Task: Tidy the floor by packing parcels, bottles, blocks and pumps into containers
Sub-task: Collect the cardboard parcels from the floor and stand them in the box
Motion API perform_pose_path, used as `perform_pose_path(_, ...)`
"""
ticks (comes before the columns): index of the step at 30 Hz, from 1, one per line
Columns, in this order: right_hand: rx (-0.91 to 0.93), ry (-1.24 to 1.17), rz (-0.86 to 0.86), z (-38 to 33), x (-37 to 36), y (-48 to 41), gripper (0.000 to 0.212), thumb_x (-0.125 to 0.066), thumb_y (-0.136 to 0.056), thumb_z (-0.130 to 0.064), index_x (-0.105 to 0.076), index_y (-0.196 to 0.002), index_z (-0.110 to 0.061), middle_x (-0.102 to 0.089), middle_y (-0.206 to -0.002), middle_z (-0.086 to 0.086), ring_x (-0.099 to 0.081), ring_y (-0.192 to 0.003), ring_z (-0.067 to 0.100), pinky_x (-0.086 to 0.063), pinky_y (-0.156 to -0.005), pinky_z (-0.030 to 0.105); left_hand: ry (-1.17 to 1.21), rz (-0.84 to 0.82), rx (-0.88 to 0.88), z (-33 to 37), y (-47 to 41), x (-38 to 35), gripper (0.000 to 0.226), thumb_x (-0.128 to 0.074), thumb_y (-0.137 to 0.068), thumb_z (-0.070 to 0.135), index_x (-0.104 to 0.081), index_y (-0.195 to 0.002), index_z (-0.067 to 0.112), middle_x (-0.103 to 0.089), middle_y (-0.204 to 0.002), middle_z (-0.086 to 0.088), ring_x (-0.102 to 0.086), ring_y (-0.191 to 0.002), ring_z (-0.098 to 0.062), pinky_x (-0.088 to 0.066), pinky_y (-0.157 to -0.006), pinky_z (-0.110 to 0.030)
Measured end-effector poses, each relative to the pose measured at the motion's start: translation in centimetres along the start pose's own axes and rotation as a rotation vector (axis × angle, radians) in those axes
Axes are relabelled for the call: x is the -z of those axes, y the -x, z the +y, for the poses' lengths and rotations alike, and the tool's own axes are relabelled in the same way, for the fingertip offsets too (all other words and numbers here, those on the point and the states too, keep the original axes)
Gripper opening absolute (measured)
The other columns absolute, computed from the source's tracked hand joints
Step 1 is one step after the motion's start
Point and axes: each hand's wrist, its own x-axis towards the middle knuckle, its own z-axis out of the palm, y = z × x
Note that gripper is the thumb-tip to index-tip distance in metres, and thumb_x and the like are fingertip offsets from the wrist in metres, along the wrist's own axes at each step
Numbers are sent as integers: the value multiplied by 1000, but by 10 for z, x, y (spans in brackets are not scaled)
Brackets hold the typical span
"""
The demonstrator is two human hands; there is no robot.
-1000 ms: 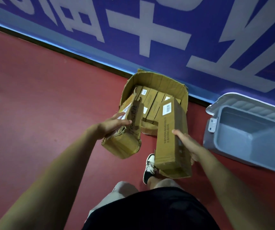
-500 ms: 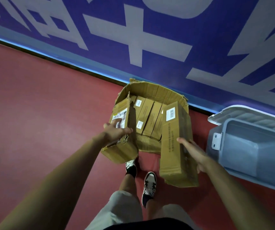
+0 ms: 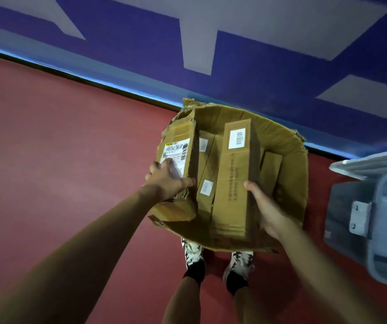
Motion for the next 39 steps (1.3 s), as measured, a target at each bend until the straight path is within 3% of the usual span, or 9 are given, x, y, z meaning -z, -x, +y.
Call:
perform_pose_path(11, 46, -263, -124, 18, -50, -175, 36, -50, -83, -54, -55, -111, -31, -61, -121, 4, -54, -116, 25, -41, -102, 49, -448, 264, -357, -29, -140, -73, 72, -53, -80, 61, -17, -142, 49, -2, -154, 2, -18, -135, -34, -20, -108, -47)
perform_pose_path(15, 49, -303, -156, 22, -57, -205, 22, -44, -93, -43, -55, -108, -30, -62, -117, 1, -56, -108, 18, -45, -91, 41, -388, 370, -420, -51, -158, -95, 65, -43, -77, 62, -28, -138, 48, -21, -149, 0, -27, -130, -42, -28, -101, -55)
perform_pose_path(18, 7, -333, -134, 33, -52, -215, 35, -54, -86, -40, -56, -116, -23, -58, -129, 6, -51, -123, 24, -35, -107, 49, -471, 411, -485, -71, -155, -118, 62, -42, -76, 60, -33, -135, 45, -31, -141, 0, -40, -119, -49, -39, -88, -56)
perform_pose_path(23, -3, -561, -38, 60, -16, -211, 51, -70, -58, -51, -68, -99, -21, -74, -90, 5, -71, -83, 23, -53, -74, 42, -220, 225, -657, -82, -156, -135, 65, -48, -79, 56, -24, -139, 47, -22, -143, 9, -28, -133, -29, -28, -105, -47)
perform_pose_path(26, -66, -563, -34, 61, -7, -206, 34, -57, -81, -48, -67, -94, -18, -71, -89, 9, -64, -86, 25, -49, -74, 41, 510, -8, -446, -76, -157, -125, 56, -56, -88, 32, -29, -136, 41, -40, -140, 10, -43, -123, 4, -40, -105, -24)
perform_pose_path(29, -92, -389, -165, 52, -19, -208, 42, -76, -62, -52, -75, -84, -18, -75, -80, 5, -68, -82, 23, -52, -75, 38, 844, -15, -260, -73, -161, -108, 38, -45, -96, 7, -45, -125, 31, -66, -109, 20, -59, -98, 9, -46, -81, -8)
perform_pose_path(32, -58, -246, -204, 43, -42, -218, 21, -48, -91, -28, -62, -103, -18, -67, -105, 4, -56, -111, 24, -42, -97, 41, 679, 79, -163, -73, -164, -93, 45, -41, -97, 5, -46, -128, 37, -62, -109, 26, -58, -102, 9, -43, -89, -9)
perform_pose_path(36, 65, -224, -276, 40, -80, -234, 44, -45, -95, -22, -43, -139, -27, -59, -130, 3, -51, -121, 23, -47, -82, 37, -10, 249, -6, -83, -178, -93, 65, -41, -85, -3, -35, -143, 26, -59, -126, -6, -55, -115, -28, -45, -91, -35)
perform_pose_path(39, 117, -194, -204, 39, -95, -242, 54, -48, -97, -23, -29, -145, -42, -51, -141, -4, -43, -133, 21, -37, -107, 52, -85, 334, 107, -82, -184, -98, 53, -37, -85, -5, -45, -134, 13, -62, -117, -19, -57, -106, -39, -46, -85, -41)
